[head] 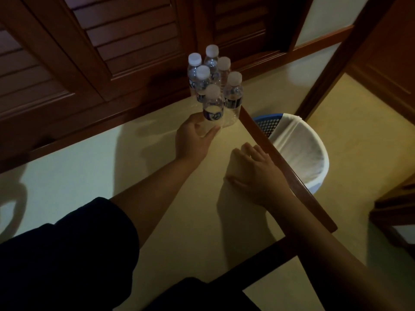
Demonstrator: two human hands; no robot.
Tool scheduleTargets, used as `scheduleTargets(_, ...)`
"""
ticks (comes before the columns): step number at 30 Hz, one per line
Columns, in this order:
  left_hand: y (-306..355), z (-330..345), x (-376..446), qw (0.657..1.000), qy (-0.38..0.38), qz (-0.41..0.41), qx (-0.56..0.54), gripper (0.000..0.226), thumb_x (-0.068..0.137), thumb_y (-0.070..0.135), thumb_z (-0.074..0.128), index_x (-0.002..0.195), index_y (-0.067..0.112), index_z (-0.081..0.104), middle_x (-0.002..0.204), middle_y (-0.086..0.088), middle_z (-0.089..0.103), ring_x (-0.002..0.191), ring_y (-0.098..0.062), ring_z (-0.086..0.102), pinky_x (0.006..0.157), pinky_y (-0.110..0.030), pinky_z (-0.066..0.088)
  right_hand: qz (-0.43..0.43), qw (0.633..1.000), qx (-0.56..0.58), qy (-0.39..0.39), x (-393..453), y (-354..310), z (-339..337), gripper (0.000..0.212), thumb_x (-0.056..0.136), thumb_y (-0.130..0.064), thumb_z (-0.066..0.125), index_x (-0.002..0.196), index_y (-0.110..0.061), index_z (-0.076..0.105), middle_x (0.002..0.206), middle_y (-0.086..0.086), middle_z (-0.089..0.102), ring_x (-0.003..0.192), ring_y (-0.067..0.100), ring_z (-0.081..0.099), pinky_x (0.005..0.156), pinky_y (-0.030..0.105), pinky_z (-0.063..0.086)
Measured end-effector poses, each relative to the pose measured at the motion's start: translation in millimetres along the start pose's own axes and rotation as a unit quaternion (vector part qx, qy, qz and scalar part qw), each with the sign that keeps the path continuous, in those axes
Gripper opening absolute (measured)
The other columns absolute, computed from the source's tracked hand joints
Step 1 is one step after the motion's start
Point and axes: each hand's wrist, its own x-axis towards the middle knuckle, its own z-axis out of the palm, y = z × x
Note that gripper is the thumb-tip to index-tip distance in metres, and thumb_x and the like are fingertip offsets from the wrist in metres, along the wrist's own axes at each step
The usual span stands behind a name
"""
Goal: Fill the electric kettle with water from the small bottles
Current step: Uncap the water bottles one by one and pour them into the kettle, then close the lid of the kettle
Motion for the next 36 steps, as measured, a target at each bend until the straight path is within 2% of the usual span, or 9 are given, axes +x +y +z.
scheduleTargets(7,-3,4,6,1.0,0.016,-0.017,0.013,0.051,0.081,0.037,0.085,0.124,0.013,0.069,0.12,-0.005,0.073,0.108,-0.019,0.065,0.091,-0.034,0.055,0.0,1.0,-0.002,0.004,0,0,1,0.087,0.095,-0.064,0.058,0.165,-0.036,0.013,0.174,-0.004,0.007,0.16,0.026,0.003,0.126,0.052,0.017)
scheduleTargets(14,-7,6,13,0.999,0.013,-0.027,0.016,0.051,0.08,0.037,0.087,0.121,0.011,0.07,0.117,-0.005,0.073,0.105,-0.018,0.066,0.091,-0.036,0.056,-0.006,1.0,-0.002,0.008,1,3,5,0.087,0.095,-0.066,0.055,0.165,-0.036,0.013,0.174,-0.004,0.007,0.161,0.027,0.002,0.126,0.051,0.017)
scheduleTargets(20,-9,-12,7,0.999,-0.013,-0.038,0.008,0.076,0.069,0.03,0.096,0.133,0.013,0.059,0.123,-0.004,0.069,0.111,-0.016,0.063,0.094,-0.036,0.057,-0.014,1.0,-0.005,0.012,-1,1,7,0.084,0.097,-0.064,0.054,0.165,-0.032,0.017,0.174,-0.001,0.01,0.16,0.029,0.006,0.128,0.056,0.018)
scheduleTargets(23,-9,-46,-10,0.999,-0.037,-0.019,0.011,0.075,0.073,0.029,0.093,0.137,0.015,0.056,0.13,-0.001,0.065,0.115,-0.015,0.062,0.097,-0.032,0.054,-0.033,0.999,0.012,0.021,-4,-19,4,0.079,0.094,-0.06,0.06,0.161,-0.033,0.028,0.168,0.001,0.03,0.152,0.029,0.031,0.12,0.055,0.037)
scheduleTargets(26,-12,-105,-39,0.998,-0.063,-0.017,0.0,0.069,0.083,0.029,0.085,0.143,0.02,0.053,0.142,0.005,0.059,0.122,-0.01,0.058,0.099,-0.026,0.053,-0.069,0.991,0.115,0.023,-11,-65,9,0.08,0.094,-0.051,0.066,0.161,-0.038,0.025,0.154,-0.003,0.047,0.116,0.015,0.059,0.101,0.041,0.054)
scheduleTargets(27,-16,-127,-52,0.997,-0.071,-0.024,0.006,0.067,0.087,0.031,0.082,0.146,0.022,0.052,0.146,0.007,0.057,0.125,-0.007,0.056,0.098,-0.023,0.051,-0.092,0.986,0.136,0.024,-14,-83,14,0.079,0.094,-0.049,0.067,0.16,-0.039,0.025,0.15,-0.004,0.051,0.109,0.01,0.059,0.096,0.036,0.055)
scheduleTargets(29,-26,-172,-80,0.996,-0.067,-0.049,0.015,0.063,0.091,0.036,0.078,0.147,0.027,0.051,0.148,0.011,0.054,0.125,-0.004,0.055,0.097,-0.02,0.049,-0.143,0.974,0.172,0.019,-16,-119,29,0.074,0.095,-0.049,0.066,0.159,-0.04,0.029,0.146,-0.007,0.055,0.113,0.006,0.056,0.095,0.028,0.05)
scheduleTargets(32,-42,-238,-129,0.994,-0.016,-0.105,-0.02,0.055,0.092,0.035,0.076,0.142,0.031,0.055,0.144,0.015,0.058,0.126,-0.004,0.059,0.103,-0.034,0.054,-0.198,0.953,0.23,-0.022,-18,-170,53,0.068,0.096,-0.052,0.064,0.156,-0.043,0.034,0.143,-0.012,0.058,0.124,0.005,0.054,0.094,0.018,0.046)
scheduleTargets(36,-58,-318,-200,0.991,0.061,-0.115,-0.026,0.045,0.09,0.025,0.077,0.133,0.025,0.063,0.134,0.01,0.065,0.124,-0.015,0.064,0.101,-0.048,0.057,-0.293,0.937,0.176,-0.063,-25,-240,86,0.067,0.098,-0.056,0.059,0.157,-0.042,0.032,0.147,-0.013,0.056,0.126,0.002,0.053,0.104,0.028,0.049)
